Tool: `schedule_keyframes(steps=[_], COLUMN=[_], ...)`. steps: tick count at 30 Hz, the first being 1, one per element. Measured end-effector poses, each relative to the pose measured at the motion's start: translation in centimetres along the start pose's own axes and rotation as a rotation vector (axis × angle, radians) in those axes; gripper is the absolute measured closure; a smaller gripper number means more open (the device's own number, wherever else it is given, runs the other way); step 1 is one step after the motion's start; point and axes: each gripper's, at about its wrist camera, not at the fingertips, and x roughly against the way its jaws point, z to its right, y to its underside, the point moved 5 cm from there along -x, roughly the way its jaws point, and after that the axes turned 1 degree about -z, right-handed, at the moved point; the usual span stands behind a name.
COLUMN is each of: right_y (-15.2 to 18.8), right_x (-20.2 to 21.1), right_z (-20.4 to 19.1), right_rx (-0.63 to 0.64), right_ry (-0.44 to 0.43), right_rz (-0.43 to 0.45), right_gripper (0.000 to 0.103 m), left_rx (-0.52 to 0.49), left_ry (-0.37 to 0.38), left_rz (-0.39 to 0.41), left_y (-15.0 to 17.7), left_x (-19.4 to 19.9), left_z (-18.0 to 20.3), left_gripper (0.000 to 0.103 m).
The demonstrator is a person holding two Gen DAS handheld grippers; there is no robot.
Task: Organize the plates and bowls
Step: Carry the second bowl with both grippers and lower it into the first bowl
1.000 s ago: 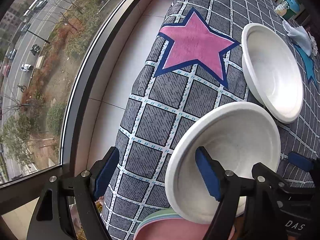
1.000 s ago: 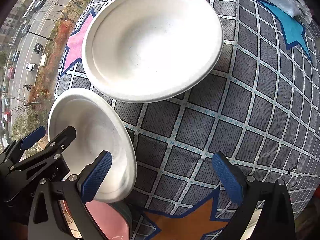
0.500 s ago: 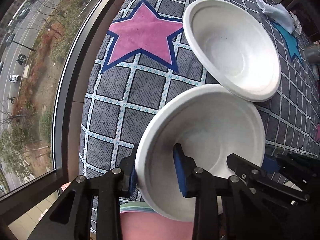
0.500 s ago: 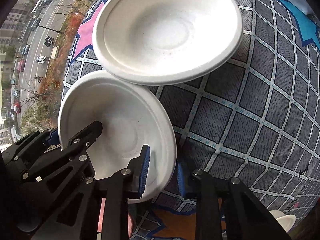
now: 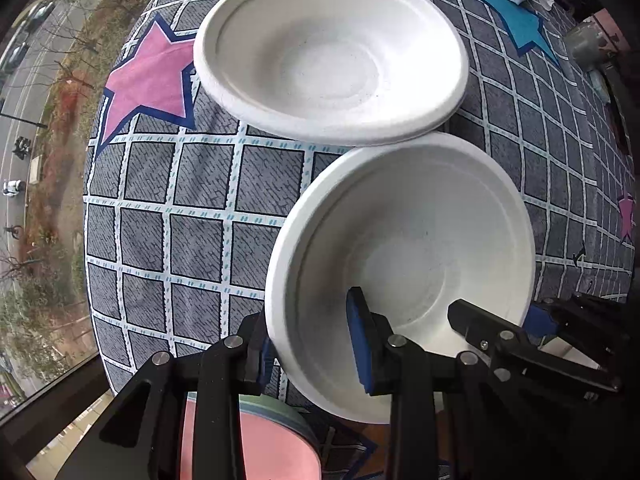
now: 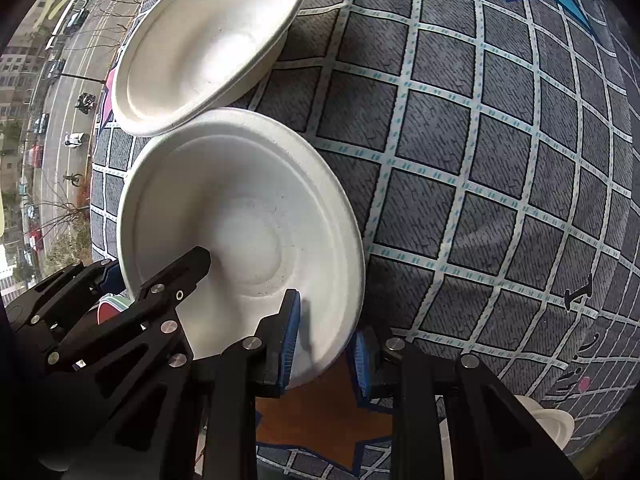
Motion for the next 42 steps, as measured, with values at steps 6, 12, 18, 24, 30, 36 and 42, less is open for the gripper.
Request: schedule_keyframes(steps=[6,12,18,24,30,36,42], right_y=[-0.8,-1.8,-0.8,-0.7,1.5,4.8,8.2], right_x=[0.1,0.3,0.5,2.8,5.3,7.4,7.0], right_z=[0.0,0.3,-0.9,0.4,1.7,4.5,7.9], right_rx=[-0.021,-0.007,-0.001,-0.032,-0.069,-0.147,-0.237], right_ry=[-0.012,-0.033,-0.054,-0.069,-0.075,-0.076,-0.068], right_rz=[0.023,0.031,0.041,0.072,0.111,0.137,0.145], right_gripper=[0.075,0.076,0.084,0.084,0.084,0.084,0.084], left_rx=[0.038,0.064,0.048,0.019,-0.04,-0.165,-0.292], left_ry=[-0.025,-0.005,-0.007,0.009,0.033,0.033,0.03], left_rz=[0.006,0.013,0.042,0.081,0.094,0.073,0.061], left_y=[-1.8,-2.8,-1.1,0.1,2.0,4.9,8.1], left_x=[0.4,0.3,2.0,4.9,7.1,7.7,8.1], left_z=[1.4,1.5,4.4,6.8,9.7,13.9,18.0], left_gripper=[0.059,0.063,0.063,0.063,0.063,0.063,0.063])
